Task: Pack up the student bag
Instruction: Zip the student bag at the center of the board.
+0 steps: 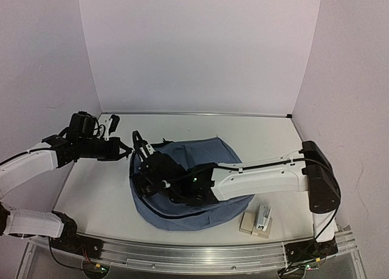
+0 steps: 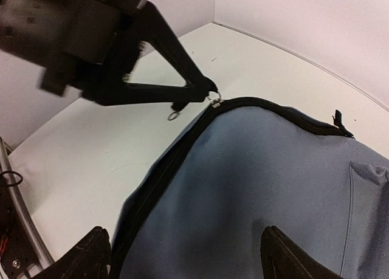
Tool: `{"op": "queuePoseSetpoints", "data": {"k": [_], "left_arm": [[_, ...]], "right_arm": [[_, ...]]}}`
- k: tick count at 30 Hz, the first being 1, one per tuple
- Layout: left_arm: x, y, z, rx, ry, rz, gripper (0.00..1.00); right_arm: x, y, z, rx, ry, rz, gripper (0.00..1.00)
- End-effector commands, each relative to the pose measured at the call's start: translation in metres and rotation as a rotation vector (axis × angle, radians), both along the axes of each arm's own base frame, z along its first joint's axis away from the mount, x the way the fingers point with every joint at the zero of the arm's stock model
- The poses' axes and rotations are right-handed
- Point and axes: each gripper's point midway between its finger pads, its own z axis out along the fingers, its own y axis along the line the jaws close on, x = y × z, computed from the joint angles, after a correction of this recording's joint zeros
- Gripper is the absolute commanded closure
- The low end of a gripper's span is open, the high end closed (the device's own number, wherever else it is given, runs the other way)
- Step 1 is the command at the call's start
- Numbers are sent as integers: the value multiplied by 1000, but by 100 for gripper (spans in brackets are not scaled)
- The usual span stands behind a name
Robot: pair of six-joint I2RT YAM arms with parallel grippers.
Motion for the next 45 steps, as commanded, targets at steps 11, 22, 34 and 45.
{"op": "queuePoseSetpoints", "data": {"k": [11,22,34,45], "left_arm": [[-13,-7,41,-100,-68,-46,100],[-11,-7,42,-97,-78,-44,100],[-5,-5,43,-91,-85,-15,100],[7,32,31,-19,-77,219,100]], "right_arm": [[24,33,-7,46,46,-17,16],[43,42,-23,67,103,-30,12],[62,29,-73,-106,52,-156,27],[64,-30,-78,-185,90,-204,39]]}}
